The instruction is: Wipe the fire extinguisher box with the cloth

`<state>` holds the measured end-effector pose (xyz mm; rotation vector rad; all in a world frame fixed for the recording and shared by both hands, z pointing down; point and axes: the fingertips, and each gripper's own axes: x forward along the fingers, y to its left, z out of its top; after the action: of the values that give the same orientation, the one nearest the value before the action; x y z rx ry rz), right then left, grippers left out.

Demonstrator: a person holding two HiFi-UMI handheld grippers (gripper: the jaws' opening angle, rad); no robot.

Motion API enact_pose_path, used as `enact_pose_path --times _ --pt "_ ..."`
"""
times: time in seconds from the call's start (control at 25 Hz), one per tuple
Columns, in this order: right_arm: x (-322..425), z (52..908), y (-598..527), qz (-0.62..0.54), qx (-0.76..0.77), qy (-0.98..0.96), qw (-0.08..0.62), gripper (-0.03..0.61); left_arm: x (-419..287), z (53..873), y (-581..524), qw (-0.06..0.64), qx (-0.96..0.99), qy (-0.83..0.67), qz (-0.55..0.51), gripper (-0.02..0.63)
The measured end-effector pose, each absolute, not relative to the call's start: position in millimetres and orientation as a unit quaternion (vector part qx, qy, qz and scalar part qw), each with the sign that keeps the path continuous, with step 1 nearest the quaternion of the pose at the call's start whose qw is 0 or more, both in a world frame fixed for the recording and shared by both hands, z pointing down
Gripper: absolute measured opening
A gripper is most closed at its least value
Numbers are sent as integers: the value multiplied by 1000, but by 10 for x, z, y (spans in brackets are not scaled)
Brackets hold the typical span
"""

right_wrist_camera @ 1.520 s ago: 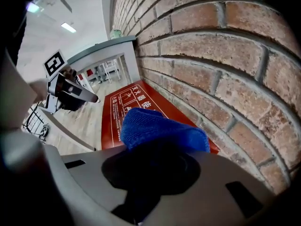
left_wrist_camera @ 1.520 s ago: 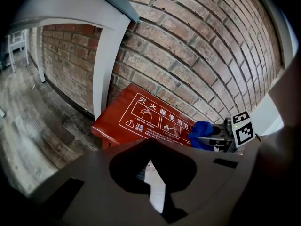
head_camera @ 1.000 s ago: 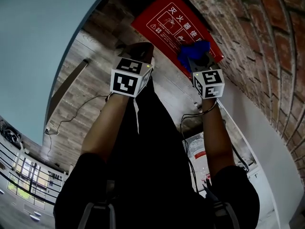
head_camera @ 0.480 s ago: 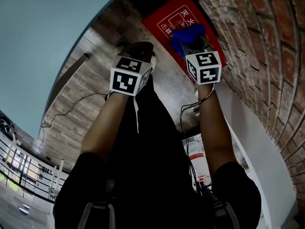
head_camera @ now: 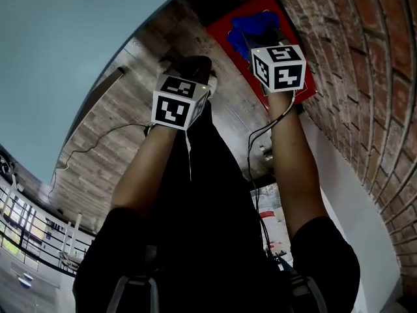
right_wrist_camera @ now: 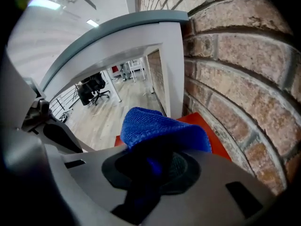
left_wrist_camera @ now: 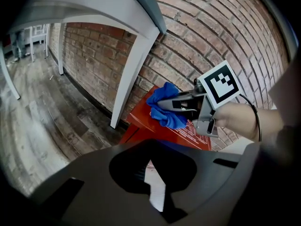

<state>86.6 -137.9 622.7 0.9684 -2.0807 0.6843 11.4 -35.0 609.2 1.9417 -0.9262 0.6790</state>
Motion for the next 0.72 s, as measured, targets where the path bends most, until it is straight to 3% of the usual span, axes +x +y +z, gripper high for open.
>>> enact_pose_path --times 0.72 --pt "93 6263 -1534 267 318 -836 359 97 -52 6200 -352 441 765 -385 268 5"
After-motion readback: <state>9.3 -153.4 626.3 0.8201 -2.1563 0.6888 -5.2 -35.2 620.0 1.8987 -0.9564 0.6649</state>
